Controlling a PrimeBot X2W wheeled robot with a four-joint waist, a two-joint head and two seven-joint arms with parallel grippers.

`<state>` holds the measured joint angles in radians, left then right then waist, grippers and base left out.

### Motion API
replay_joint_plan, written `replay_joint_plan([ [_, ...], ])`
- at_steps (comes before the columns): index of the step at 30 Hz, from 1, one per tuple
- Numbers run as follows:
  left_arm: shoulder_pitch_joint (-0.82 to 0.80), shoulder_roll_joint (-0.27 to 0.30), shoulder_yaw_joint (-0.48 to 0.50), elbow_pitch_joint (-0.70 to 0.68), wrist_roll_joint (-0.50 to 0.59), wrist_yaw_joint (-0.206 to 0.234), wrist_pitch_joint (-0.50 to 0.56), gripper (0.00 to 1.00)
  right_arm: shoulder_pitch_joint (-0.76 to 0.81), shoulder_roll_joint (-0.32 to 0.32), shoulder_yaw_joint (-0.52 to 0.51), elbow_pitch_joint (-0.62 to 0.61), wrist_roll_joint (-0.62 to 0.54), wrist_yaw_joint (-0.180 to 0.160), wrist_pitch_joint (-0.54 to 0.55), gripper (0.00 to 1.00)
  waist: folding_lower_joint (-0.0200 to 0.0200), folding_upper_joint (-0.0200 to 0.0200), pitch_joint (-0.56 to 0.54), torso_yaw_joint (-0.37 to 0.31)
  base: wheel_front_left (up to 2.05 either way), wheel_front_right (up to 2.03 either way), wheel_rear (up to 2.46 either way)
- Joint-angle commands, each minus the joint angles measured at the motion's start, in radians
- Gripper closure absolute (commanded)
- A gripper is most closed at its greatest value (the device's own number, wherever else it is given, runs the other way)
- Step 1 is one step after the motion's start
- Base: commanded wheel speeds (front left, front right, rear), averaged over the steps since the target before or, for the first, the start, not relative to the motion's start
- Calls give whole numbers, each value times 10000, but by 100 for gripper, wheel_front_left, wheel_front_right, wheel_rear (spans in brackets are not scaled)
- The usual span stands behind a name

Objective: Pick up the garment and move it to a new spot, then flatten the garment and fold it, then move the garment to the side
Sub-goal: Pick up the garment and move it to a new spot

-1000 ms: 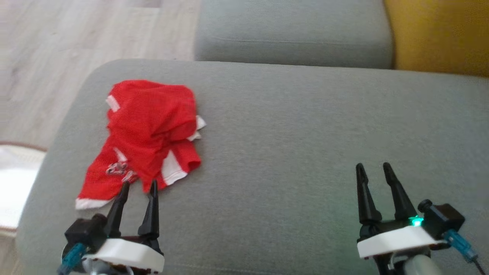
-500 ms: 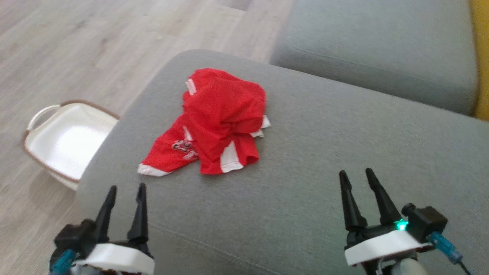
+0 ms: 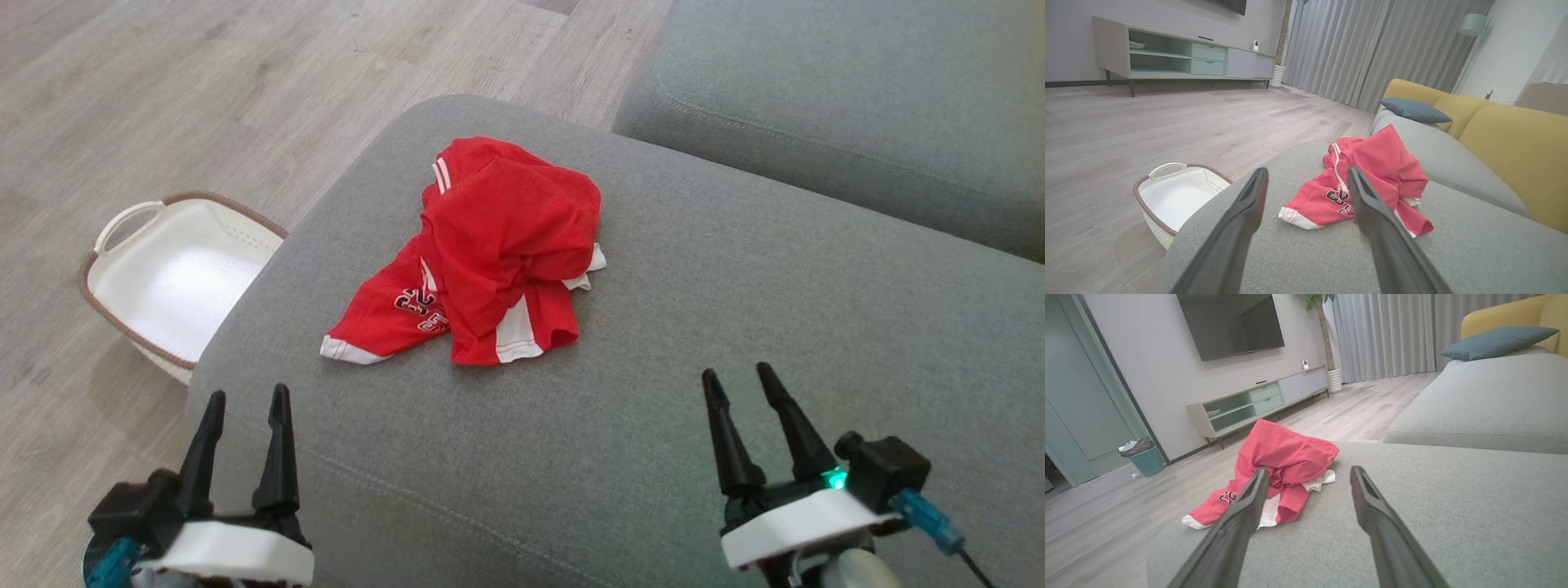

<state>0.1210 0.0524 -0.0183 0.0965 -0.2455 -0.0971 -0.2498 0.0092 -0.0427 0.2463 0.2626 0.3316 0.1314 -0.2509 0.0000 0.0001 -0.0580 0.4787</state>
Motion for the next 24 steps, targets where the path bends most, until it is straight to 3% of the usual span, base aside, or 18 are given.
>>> replay_joint_plan([
  [1,-460,-22,306,-324,112,-31,-120,0,-436,-75,92,-336,-1,-7,-109,0,0,-1,-16,-22,0,0,0],
  [6,-890,87,190,7,354,-176,-120,0,-190,-75,-481,-518,-117,-7,-109,0,0,-1,86,-131,0,0,0],
  [11,-1928,549,238,339,225,-271,-120,0,-394,-75,-826,-785,-599,-7,-109,0,0,-1,897,-644,0,0,0],
  [18,-4354,1637,-463,1500,-455,-328,324,0,-968,-75,-1723,-1280,-1368,-7,-109,0,0,-1,2354,-1298,0,0,0],
  [24,-6330,3019,-2161,2709,-1767,-333,1597,0,-1286,-75,-2322,-1647,-1594,-7,-109,0,0,-1,3184,-1841,0,0,0],
])
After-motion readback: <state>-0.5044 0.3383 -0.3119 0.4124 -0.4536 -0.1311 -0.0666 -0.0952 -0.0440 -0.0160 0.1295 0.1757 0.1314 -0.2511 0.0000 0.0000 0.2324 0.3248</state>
